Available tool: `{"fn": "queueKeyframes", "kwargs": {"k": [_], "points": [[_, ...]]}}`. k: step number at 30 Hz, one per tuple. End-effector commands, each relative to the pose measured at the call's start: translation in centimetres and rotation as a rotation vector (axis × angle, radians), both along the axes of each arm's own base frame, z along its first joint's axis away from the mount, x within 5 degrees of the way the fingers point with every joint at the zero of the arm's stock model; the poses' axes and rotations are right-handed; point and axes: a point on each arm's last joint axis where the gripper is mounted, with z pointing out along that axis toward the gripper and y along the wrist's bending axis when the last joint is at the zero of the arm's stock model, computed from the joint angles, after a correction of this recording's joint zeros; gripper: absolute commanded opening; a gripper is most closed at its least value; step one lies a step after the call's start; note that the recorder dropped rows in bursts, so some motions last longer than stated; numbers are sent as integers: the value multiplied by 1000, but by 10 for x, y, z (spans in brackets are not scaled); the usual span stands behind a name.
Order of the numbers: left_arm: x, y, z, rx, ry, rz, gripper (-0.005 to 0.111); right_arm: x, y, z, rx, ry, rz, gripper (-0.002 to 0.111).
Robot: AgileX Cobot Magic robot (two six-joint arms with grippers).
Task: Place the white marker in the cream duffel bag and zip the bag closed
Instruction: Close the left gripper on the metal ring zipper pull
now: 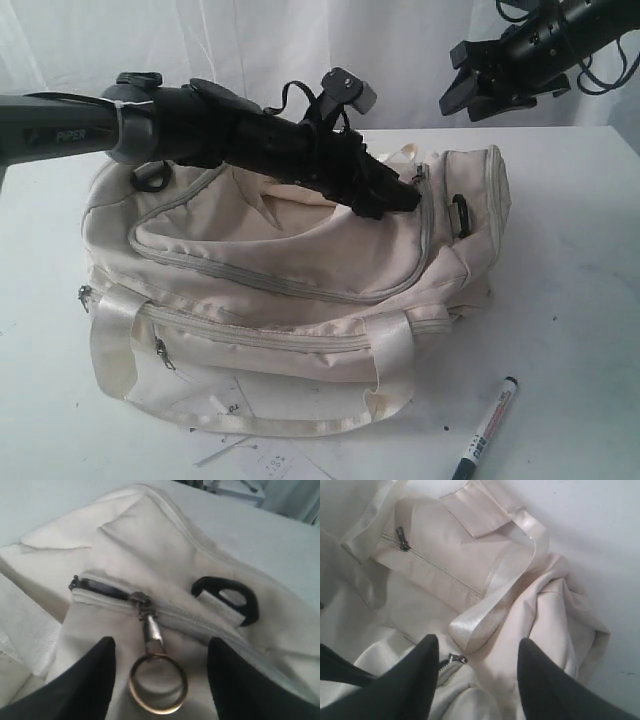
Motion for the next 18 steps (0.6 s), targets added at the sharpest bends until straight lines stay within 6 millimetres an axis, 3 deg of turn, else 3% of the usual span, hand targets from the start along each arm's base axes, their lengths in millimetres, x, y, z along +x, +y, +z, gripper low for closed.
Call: {"fn": "queueKeyframes", "kwargs": {"k": [1,6,11,13,18], "points": [[0,-12,-10,84,-90,-115,62,1,-1,-11,-16,38,27,46],[6,-14,-19,144,-122,-111,62,1,-1,-19,-20,79,44,46],[10,-15,-11,134,-143,-85,60,1,-1,-19,-20,79,44,46],[11,-15,-9,142,-156,-91,50,1,-1,-20,-19,81,44,46],[8,-15,-9,155,-154,-130,13,2,-1,-20,-20,73,39,46]]}}
